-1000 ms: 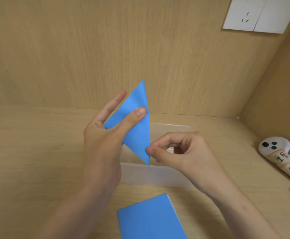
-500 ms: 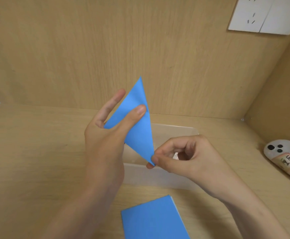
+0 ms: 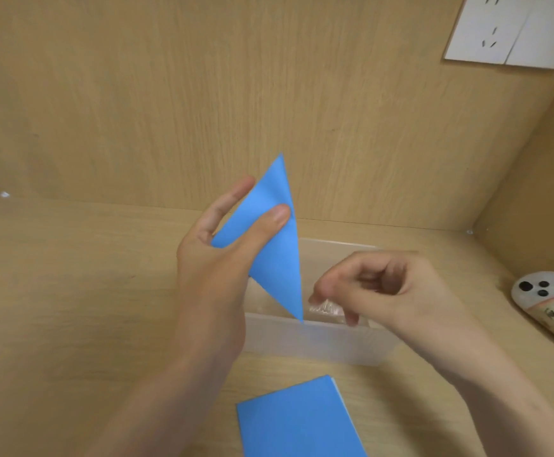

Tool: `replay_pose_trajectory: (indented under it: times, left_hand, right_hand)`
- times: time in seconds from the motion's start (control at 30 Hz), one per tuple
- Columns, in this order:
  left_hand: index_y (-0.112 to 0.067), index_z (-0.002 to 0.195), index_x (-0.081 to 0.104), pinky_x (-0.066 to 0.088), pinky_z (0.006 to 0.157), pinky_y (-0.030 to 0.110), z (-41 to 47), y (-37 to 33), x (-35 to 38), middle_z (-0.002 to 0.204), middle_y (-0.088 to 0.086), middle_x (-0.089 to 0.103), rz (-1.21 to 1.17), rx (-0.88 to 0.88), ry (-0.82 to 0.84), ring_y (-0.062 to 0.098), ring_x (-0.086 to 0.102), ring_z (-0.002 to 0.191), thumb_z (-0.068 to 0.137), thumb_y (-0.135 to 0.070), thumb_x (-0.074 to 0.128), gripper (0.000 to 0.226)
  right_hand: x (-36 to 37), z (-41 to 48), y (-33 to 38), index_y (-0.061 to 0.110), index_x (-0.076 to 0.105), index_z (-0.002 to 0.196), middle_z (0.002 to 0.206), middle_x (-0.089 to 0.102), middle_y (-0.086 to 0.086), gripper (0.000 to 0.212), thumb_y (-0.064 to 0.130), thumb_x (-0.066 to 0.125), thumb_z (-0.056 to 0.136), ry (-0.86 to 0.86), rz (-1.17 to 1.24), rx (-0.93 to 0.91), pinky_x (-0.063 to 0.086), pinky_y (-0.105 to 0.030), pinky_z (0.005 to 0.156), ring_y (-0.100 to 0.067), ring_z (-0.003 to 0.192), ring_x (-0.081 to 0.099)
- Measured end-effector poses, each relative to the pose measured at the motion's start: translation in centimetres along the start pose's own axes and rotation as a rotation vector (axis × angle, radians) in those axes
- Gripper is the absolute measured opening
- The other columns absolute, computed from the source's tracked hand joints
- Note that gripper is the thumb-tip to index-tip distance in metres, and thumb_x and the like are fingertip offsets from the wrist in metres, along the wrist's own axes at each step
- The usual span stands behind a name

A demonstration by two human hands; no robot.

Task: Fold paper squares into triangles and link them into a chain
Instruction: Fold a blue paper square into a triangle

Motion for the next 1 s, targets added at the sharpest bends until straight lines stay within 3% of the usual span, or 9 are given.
replay_pose_trajectory:
  times: [0.13,0.23,0.4,0.67,0.87,1.0]
  left_hand:
    - [-0.035,0.102,0.070,0.052,0.069,0.025,-1.0,0.9,0.9,0.093,-0.005,0.074,0.122,-0.069,0.144,0.011,0.070,0.079,0.054,-0.024,0.087,0.052]
    - [-0.035,0.099,0.072,0.052,0.070,0.023,-1.6,1.0,1.3,0.093,-0.003,0.074,0.179,-0.076,0.189,0.009,0.069,0.082,0.059,-0.022,0.086,0.045]
    - [-0.030,0.097,0.072,0.050,0.059,0.017,-1.7,0.7,1.5,0.081,-0.003,0.074,0.170,-0.091,0.192,0.008,0.068,0.068,0.066,-0.015,0.081,0.036]
    - [-0.025,0.105,0.068,0.050,0.059,0.015,-1.7,0.3,1.7,0.079,0.001,0.075,0.114,-0.084,0.243,0.009,0.070,0.068,0.070,-0.011,0.077,0.038]
    - [-0.020,0.101,0.069,0.052,0.060,0.017,-1.9,0.6,1.7,0.081,0.005,0.076,0.039,-0.097,0.258,0.012,0.071,0.070,0.078,-0.011,0.069,0.025]
    - [-0.021,0.108,0.067,0.052,0.062,0.017,-1.7,0.6,1.6,0.080,0.005,0.076,0.057,-0.100,0.273,0.011,0.071,0.071,0.079,-0.011,0.069,0.031]
  right_hand:
    - [-0.3,0.2,-0.2,0.009,0.073,0.077,0.066,0.068,-0.005,0.026,0.032,0.072,0.064,-0.122,0.122,0.007,0.038,-0.012,0.050,-0.007,0.053,0.053]
    - [0.1,0.4,-0.6,0.003,0.070,0.071,0.055,0.063,-0.001,0.020,0.022,0.074,0.064,-0.127,0.150,0.015,0.043,-0.012,0.055,-0.011,0.052,0.052]
    - [0.1,0.4,-0.5,0.006,0.065,0.064,0.047,0.059,0.006,0.011,0.011,0.072,0.071,-0.101,0.196,0.054,0.033,-0.008,0.043,-0.002,0.040,0.043]
    - [-0.1,0.5,-1.0,0.018,0.066,0.059,0.051,0.053,-0.004,0.016,0.028,0.078,0.063,-0.094,0.237,0.095,0.023,-0.017,0.042,-0.009,0.044,0.031]
    - [-0.5,0.8,-1.5,0.018,0.066,0.058,0.053,0.053,-0.006,0.018,0.028,0.081,0.065,-0.112,0.264,0.092,0.025,-0.017,0.042,-0.011,0.046,0.030]
    - [-0.6,0.8,-1.2,0.019,0.067,0.057,0.053,0.055,-0.005,0.017,0.025,0.081,0.066,-0.099,0.250,0.080,0.026,-0.016,0.042,-0.010,0.045,0.032]
Point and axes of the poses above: each hand's wrist, its own z-axis towards the middle knuckle, its own x-axis out of the palm, y = z × x, the point moved 3 cm from there along z, towards the middle knuckle
